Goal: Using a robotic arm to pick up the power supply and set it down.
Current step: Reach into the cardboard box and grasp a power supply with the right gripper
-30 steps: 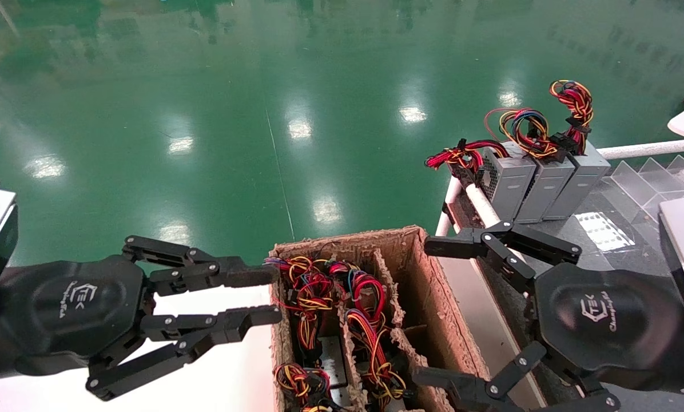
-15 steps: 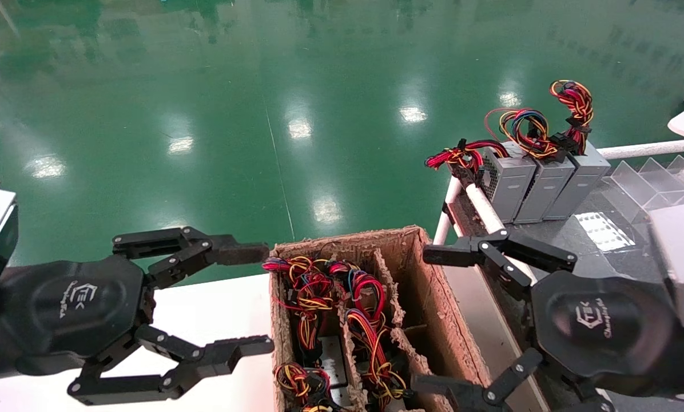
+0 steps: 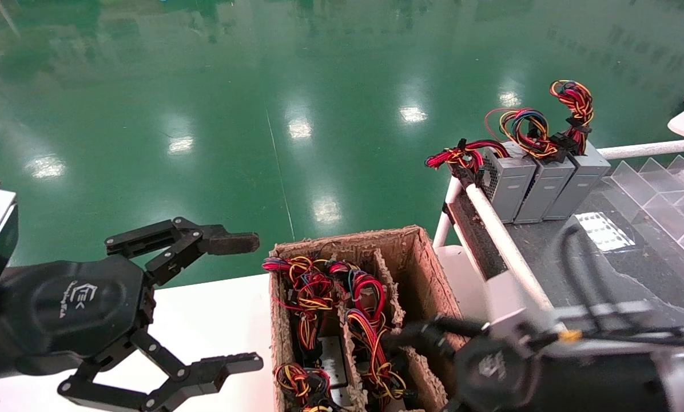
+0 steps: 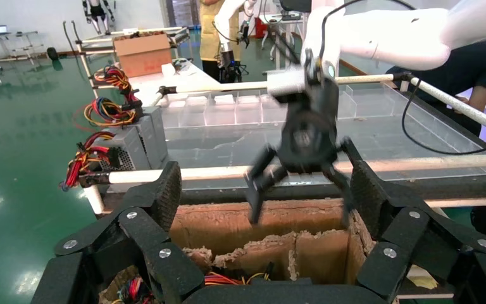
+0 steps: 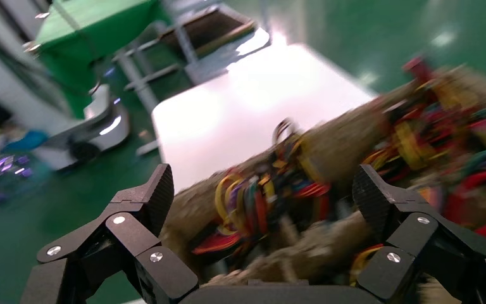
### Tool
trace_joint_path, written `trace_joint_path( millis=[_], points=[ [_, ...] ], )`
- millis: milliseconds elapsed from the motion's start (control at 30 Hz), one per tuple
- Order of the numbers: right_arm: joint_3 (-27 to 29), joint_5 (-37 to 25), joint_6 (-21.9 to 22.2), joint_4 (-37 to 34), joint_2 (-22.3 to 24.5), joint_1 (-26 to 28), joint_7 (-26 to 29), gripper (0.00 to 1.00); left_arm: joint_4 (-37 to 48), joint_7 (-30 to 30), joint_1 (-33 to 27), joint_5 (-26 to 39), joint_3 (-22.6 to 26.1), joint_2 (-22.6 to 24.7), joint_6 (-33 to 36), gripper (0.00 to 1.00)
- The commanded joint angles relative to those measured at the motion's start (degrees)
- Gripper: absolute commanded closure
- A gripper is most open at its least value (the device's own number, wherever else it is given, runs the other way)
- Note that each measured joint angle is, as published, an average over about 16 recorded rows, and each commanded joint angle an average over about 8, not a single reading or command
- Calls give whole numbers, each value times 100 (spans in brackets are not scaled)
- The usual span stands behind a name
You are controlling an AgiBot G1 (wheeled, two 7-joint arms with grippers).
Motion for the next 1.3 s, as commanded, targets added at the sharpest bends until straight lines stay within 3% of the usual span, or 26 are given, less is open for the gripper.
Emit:
trace_joint_path(
  millis=[33, 67, 100, 333, 367, 733, 1300],
  points=[
    [-171, -186, -96, -119, -162, 96, 77, 0, 0, 0, 0, 0, 0, 0, 0, 0],
    [-230, -241, -126, -159, -216, 120, 78, 0, 0, 0, 0, 0, 0, 0, 0, 0],
    [-284, -288, -147, -194, -263, 139, 75, 9, 0, 0, 0, 0, 1, 0, 0, 0],
    [-622, -509, -197, -484, -546, 211, -1, 96, 0, 1, 0, -1, 1, -1, 0, 0],
    [-664, -532, -194, -534, -586, 220, -16, 100, 0, 1, 0, -1, 2, -1, -1, 0],
    [-921, -715, -92, -909, -950, 346, -246, 100, 0, 1, -1, -2, 3, -1, -1, 0],
    [-1015, -870, 79, -971, -1045, 409, -247, 100, 0, 3, -1, -3, 5, -2, -2, 0]
  ],
)
